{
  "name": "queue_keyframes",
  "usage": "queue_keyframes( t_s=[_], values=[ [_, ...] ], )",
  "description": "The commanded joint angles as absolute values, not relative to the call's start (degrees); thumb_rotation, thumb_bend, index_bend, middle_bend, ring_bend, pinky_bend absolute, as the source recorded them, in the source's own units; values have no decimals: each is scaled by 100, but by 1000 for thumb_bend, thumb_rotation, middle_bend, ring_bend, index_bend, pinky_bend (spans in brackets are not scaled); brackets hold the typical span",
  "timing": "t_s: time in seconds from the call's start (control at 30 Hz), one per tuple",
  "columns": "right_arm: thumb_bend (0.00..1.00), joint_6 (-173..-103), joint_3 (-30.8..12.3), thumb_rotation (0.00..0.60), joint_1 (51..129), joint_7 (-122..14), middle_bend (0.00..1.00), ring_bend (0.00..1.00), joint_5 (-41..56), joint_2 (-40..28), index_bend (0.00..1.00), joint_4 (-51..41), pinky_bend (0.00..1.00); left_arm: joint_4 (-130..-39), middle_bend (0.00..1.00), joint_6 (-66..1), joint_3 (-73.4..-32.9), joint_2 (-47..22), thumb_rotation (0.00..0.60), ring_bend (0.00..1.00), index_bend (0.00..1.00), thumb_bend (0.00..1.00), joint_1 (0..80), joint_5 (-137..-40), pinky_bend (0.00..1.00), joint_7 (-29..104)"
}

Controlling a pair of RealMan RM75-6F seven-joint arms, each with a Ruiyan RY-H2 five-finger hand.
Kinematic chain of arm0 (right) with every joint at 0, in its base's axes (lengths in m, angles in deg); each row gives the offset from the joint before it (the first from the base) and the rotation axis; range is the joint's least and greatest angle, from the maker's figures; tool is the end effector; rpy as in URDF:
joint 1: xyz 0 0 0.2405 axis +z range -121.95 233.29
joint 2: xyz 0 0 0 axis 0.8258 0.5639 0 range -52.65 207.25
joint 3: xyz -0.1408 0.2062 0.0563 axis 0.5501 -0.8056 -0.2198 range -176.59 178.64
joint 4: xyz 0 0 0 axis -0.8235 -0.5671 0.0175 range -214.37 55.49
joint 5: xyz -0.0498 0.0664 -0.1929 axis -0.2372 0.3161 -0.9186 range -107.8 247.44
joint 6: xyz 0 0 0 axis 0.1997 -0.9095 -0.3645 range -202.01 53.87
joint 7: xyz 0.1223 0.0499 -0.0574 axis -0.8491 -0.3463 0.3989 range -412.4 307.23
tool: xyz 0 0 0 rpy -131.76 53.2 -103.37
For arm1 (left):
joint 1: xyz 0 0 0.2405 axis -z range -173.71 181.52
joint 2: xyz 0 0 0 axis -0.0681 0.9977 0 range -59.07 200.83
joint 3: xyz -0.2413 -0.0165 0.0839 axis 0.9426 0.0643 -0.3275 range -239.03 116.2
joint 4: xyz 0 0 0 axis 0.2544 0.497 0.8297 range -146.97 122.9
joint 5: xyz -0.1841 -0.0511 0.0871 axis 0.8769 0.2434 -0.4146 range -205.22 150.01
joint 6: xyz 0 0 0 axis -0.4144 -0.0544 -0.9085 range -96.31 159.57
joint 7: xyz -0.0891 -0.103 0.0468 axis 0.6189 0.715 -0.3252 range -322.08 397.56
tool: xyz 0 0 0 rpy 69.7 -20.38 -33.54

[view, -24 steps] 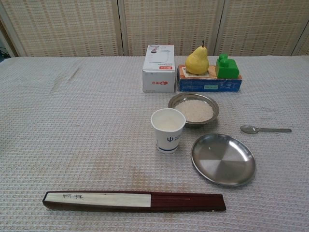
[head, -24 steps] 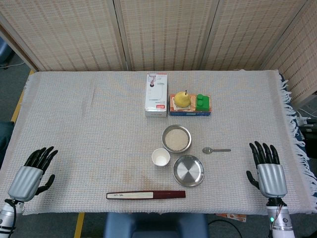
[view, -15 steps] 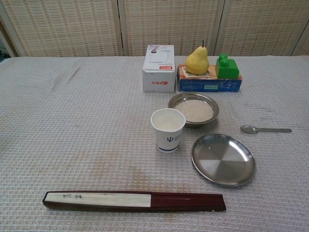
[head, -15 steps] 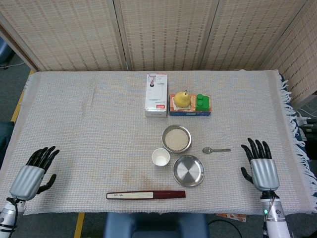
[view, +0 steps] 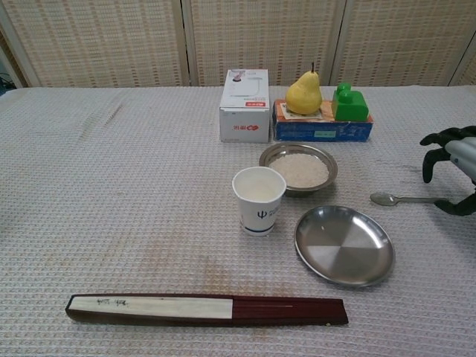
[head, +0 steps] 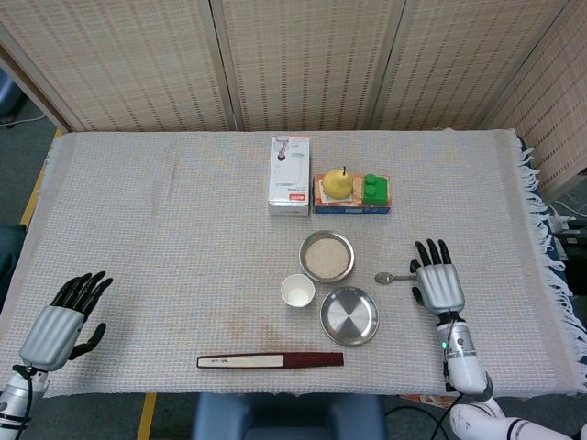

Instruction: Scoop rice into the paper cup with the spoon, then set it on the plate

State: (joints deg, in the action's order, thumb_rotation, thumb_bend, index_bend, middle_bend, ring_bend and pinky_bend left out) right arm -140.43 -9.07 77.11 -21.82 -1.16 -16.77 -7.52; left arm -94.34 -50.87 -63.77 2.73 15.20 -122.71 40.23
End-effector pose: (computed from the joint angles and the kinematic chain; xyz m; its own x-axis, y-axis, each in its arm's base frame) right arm -0.2782 -0.2865 -0.0015 0.6443 -0.1486 0.7502 -0.7638 -0.0734 0.6413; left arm -0.3089 0.1970 0.1253 0.4837 0.0812 0.8714 0.8545 -0.2594 -0.4501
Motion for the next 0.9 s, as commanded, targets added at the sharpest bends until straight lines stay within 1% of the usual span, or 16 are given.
queue_keyframes(
  t_s=[0.03, 0.17, 0.4, 0.9],
  values=[
    [229, -13855, -965, 600, 7850, -2254, 112, 0, 41, -1854, 449, -976, 0, -9431, 0, -5100, -6378, 279, 600, 0, 0, 434, 1516, -12274, 101, 4030],
    [253, -13828, -927, 600, 7896, -2343, 132, 0, 36, -1944, 493, -1151, 0, -9418, 0, -5113, -6378, 267, 600, 0, 0, 444, 1511, -12276, 101, 4002],
    [283, -13749, -894, 600, 7991, -2448, 142, 0, 47, -2052, 533, -1371, 0, -9413, 0, -5057, -6373, 256, 600, 0, 0, 445, 1528, -12234, 101, 3987],
    [288, -13619, -903, 600, 8116, -2562, 142, 0, 154, -2172, 512, -1663, 0, -9398, 0, -4976, -6360, 258, 600, 0, 0, 445, 1556, -12161, 101, 4021]
  ],
)
